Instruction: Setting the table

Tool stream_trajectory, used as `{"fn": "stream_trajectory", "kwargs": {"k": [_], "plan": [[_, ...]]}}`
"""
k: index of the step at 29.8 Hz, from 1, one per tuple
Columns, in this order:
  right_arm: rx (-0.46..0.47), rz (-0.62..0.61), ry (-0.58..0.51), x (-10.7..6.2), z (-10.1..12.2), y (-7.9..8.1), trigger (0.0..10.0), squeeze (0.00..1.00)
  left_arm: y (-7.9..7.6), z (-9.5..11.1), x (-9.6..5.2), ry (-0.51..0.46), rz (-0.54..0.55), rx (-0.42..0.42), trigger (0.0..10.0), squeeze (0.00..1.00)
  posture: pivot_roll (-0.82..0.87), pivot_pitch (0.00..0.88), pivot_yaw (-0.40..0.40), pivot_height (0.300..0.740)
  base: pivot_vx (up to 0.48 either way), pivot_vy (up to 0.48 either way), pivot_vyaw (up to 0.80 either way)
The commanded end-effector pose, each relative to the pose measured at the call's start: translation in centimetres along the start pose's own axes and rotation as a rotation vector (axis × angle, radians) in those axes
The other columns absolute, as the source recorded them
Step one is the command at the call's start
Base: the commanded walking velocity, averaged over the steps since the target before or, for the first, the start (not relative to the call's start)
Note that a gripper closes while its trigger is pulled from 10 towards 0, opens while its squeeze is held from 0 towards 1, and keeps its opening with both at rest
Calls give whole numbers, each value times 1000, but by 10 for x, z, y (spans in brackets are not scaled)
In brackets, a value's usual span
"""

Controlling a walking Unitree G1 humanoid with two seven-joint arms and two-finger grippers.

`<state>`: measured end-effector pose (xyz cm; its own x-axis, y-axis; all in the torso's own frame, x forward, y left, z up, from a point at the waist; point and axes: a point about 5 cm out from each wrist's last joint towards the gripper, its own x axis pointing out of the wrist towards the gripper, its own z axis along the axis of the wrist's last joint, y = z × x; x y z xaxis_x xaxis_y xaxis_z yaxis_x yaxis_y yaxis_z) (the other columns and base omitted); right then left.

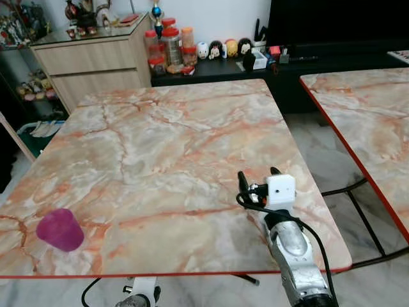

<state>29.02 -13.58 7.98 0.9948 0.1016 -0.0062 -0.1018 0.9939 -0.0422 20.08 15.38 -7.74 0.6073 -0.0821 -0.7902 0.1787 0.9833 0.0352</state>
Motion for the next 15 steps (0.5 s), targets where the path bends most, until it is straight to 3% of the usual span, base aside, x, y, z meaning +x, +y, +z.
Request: {"fn": "stream_trajectory", "kwargs": {"k": [1, 9, 15], "plan": [[-7, -26, -4, -2, 5, -4, 10000, 0, 1, -1, 0, 4, -5, 5, 10000, 0, -258, 0, 89, 740, 0, 0, 0], [-25, -94, 82, -31, -4, -21, 10000, 0, 4, -3, -1, 11, -1, 9, 10000, 0, -269, 0, 95, 740, 0, 0, 0], [8, -118, 165, -36, -23, -24, 10000, 0, 4, -2, -1, 13, -8, 31, 10000, 0, -269, 0, 98, 740, 0, 0, 0]]}}
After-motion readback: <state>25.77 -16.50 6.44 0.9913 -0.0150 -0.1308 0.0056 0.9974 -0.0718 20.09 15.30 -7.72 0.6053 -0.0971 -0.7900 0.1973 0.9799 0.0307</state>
